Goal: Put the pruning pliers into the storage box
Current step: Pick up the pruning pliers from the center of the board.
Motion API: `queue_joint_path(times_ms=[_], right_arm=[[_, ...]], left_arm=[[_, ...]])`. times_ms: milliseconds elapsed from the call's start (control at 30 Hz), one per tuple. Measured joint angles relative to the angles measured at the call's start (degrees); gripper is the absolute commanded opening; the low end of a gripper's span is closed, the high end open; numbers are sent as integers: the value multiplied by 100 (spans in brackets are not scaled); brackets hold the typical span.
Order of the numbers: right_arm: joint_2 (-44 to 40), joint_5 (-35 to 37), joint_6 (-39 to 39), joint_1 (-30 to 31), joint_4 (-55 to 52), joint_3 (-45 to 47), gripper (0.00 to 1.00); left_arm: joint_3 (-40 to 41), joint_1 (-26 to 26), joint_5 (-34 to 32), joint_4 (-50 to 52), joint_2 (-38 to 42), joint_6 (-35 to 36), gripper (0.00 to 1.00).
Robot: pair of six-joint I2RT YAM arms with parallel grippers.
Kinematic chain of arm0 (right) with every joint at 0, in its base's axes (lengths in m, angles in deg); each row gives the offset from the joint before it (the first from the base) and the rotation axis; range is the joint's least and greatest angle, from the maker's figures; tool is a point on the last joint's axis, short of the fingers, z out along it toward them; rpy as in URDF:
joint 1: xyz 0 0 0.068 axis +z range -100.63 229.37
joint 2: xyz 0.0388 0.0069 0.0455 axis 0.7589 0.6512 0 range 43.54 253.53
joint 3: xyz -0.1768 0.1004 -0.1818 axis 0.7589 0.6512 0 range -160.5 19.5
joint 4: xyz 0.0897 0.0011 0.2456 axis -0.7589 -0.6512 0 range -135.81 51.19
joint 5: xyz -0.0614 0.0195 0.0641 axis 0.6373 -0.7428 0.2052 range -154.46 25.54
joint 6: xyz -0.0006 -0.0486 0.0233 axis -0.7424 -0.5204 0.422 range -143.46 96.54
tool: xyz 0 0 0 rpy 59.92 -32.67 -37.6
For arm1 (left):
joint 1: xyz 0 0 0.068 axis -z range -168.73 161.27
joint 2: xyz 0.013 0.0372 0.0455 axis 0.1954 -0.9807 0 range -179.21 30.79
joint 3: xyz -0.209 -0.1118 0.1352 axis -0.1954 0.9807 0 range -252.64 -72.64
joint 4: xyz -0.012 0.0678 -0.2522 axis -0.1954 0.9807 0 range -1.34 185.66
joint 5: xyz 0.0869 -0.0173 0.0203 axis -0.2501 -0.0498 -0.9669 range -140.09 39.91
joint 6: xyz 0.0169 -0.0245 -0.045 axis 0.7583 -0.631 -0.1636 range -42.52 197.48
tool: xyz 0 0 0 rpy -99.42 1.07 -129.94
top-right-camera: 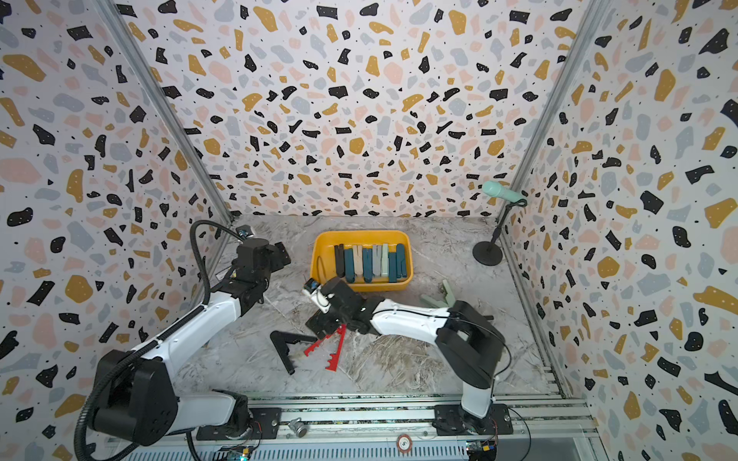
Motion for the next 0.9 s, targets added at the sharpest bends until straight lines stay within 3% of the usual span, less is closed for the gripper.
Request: queue_joint_path(times_ms=[133,333,533,633,800,900], right_arm=[[911,-105,-181,485,-544,-892,99],[1801,-247,-223,555,-1287,-1976,100],[1862,-61,-291,544,-1604,-2168,88],[1871,57,-310,490,-1797,-2166,76],[1869,81,-361,251,-1904,-2081,72],[1862,85,-476,138,-1886,-1932,59]], left_arm=[[262,-518,-42,96,317,55,99],[780,-1130,22,227,798,111,99],[970,-1196,192,254,894,125,100],[1016,-1198,249,256,892,120,99],[1032,-1198,330,251,887,120,99],[1032,-1200,339,249,885,107,99]])
